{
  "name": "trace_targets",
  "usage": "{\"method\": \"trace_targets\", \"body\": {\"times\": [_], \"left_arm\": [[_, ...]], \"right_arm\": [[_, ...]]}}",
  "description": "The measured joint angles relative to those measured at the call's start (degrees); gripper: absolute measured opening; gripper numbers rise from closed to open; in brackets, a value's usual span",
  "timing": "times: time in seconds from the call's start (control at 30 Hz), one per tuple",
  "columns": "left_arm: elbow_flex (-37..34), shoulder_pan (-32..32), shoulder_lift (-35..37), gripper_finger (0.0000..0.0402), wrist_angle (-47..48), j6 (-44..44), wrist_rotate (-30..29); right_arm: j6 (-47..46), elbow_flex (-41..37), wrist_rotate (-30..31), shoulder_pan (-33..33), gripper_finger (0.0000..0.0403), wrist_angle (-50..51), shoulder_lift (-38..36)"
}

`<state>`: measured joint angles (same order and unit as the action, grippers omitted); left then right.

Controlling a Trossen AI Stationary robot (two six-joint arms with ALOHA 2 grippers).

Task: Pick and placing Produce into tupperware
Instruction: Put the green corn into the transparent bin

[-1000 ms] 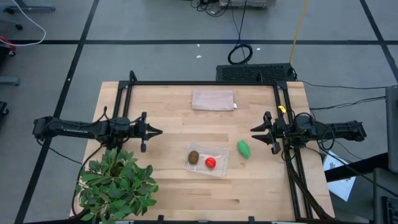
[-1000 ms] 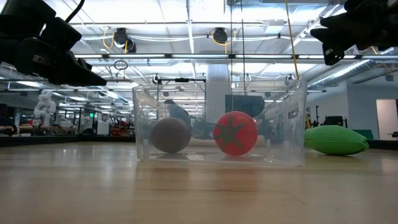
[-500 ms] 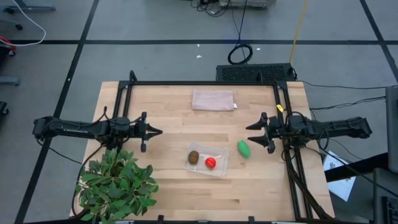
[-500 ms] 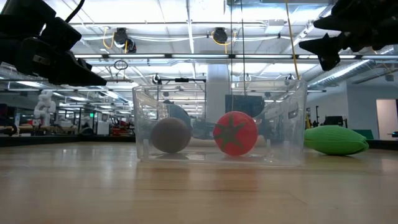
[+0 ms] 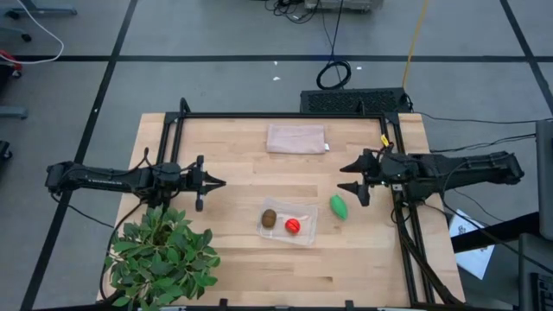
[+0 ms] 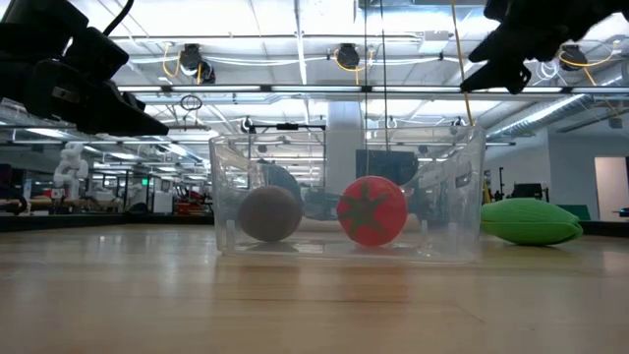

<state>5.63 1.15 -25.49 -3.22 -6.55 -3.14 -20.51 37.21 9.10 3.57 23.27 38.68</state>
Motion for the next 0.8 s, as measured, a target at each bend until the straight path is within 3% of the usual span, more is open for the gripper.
{"method": "trace_targets", "body": {"times": [0.37, 0.8], "left_arm": [[0.0, 0.0, 0.0, 0.0028, 0.0, 0.0, 0.0], [0.0, 0.0, 0.0, 0.0028, 0.0, -0.8, 0.0]], "right_arm": [[-11.7, 13.2, -1.5, -1.4, 0.0275, 20.1, 14.8], [-11.3, 18.0, -7.0, -1.6, 0.0275, 24.4, 26.4]]}}
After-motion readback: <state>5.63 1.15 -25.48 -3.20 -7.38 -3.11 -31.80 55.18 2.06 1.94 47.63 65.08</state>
